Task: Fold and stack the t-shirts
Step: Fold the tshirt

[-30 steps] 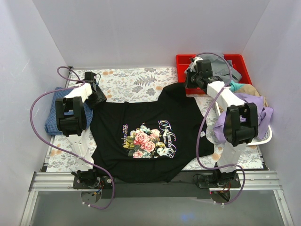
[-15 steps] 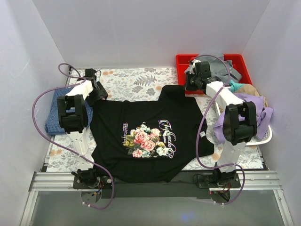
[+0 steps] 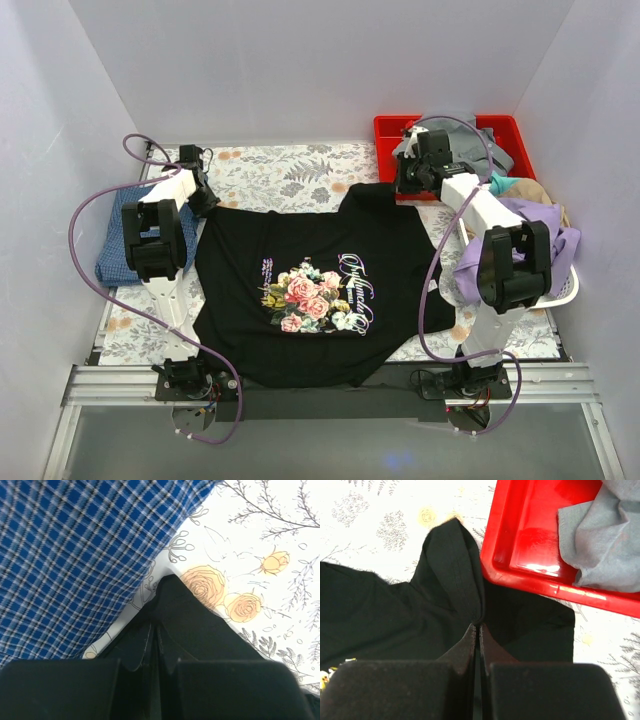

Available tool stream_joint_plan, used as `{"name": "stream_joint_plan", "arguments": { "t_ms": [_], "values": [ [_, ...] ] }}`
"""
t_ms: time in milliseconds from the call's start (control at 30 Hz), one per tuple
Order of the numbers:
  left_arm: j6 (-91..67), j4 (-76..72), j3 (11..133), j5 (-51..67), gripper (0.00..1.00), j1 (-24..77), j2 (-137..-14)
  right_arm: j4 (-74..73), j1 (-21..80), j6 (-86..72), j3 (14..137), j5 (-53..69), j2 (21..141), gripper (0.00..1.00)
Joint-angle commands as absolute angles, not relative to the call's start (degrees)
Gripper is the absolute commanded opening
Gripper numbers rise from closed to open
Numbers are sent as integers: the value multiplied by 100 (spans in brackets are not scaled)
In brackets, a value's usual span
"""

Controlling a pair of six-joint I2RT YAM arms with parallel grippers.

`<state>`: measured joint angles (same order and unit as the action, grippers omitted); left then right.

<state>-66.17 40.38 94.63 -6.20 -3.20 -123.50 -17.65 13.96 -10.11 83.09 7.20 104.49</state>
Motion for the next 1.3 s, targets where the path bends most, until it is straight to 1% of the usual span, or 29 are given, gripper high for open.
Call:
{"name": "stream_joint_plan", "arguments": {
  "t_ms": [0,67,100,133,167,233,300,400,567,700,800,1000,1100,1233,1267],
  "values": [
    [-6574,4078,9466,-212,0,-299,-12358,-1916,1389,-756,8525,756,9915,1],
    [-6548,4043,9483,-106,0,-299,-12148,-2029,1389,-651,8613,730,9844,1],
    [-6539,4139,9527,-97,22,-299,-12112,-2074,1389,-607,8657,756,9826,1],
    [-6548,4183,9580,-71,37,-290,-12068,-2100,1397,-580,8683,773,9826,1],
    [-6548,4210,9615,-70,49,-299,-12015,-2118,1397,-580,8692,791,9817,1],
    [-6557,4166,9641,-70,67,-299,-11839,-2118,1389,-589,8692,826,9835,1],
    [-6557,4105,9676,-62,81,-290,-11743,-2109,1389,-606,8675,852,9870,1],
    [-6574,4174,9852,-88,82,-299,-11873,-2101,1389,-633,8675,914,9914,1],
    [-6592,4280,10475,-131,82,-299,-12427,-2074,1397,-642,8657,967,9984,1],
    [-6557,4394,10836,-184,80,-299,-12840,-2057,1397,-668,8648,1011,10046,1],
    [-6530,4412,10750,-272,75,-299,-12911,-2048,1397,-668,8640,985,10055,1],
    [-6469,4219,10161,-316,76,-290,-12674,-2039,1389,-712,8648,1002,10090,1],
    [-6416,4332,10221,-369,76,-290,-12779,-2030,1389,-747,8631,1011,10116,1],
    [-6372,4447,10205,-448,71,-281,-12885,-2039,1397,-738,8596,1002,10108,1],
    [-6363,4439,10178,-448,65,-281,-12885,-2030,1397,-738,8587,993,10099,1]
  ]
}}
